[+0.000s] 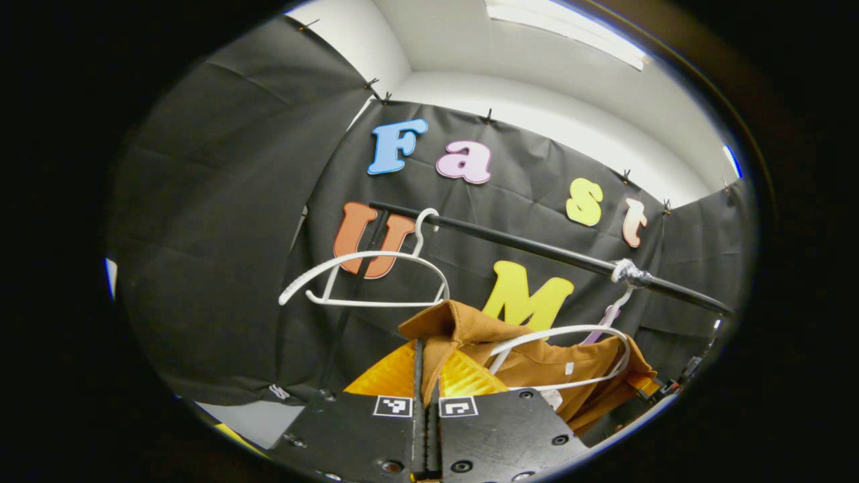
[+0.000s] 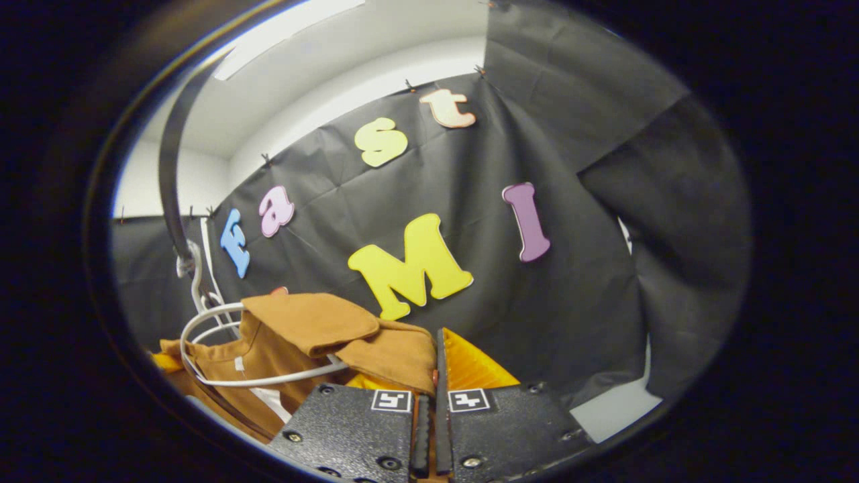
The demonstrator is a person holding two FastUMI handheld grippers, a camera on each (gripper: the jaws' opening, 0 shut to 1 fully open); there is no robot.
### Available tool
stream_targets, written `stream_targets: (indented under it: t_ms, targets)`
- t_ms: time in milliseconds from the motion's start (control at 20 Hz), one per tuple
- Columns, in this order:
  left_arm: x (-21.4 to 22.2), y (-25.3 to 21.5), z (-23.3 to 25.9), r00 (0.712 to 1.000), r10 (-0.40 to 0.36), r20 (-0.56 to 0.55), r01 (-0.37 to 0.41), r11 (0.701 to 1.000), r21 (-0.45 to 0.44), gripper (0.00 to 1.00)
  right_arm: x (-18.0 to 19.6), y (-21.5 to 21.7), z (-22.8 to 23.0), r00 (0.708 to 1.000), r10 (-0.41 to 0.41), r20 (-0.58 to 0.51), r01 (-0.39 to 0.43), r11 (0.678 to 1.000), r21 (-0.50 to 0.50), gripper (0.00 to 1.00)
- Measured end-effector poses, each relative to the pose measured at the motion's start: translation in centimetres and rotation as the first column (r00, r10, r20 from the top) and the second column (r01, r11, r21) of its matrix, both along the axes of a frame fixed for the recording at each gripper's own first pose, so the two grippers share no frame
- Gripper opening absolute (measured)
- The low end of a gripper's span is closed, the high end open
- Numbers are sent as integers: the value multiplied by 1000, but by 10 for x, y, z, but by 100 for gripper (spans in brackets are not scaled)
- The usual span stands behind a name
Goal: Grasp the clothes on the hanger with both hands and then place them into the laundry hamper below.
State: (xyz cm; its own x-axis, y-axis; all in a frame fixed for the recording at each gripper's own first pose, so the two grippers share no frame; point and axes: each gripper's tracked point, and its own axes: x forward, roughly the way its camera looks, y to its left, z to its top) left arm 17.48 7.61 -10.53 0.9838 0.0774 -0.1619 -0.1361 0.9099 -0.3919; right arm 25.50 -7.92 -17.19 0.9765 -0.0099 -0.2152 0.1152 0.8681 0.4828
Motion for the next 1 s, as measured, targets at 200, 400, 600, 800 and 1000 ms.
stream_targets:
  t_ms: [200,400,600,800,1000]
  targets:
    - [8,14,4,1000,5,5,-5,1000,-12,5,14,-4,4,999,42,23,-43,999,28,7]
    - [15,14,2,999,-31,13,32,998,-56,5,33,-12,2,999,46,10,-47,988,145,7]
    - [20,8,-11,998,-62,-13,61,995,-75,1,44,-11,-21,997,70,-34,-63,982,179,6]
    - [21,16,-23,997,-78,-23,74,989,-132,5,48,-6,-32,992,111,-54,-99,975,199,5]
    - [13,25,-50,995,-87,-44,73,963,-259,5,41,-1,-57,984,143,-107,-123,977,175,6]
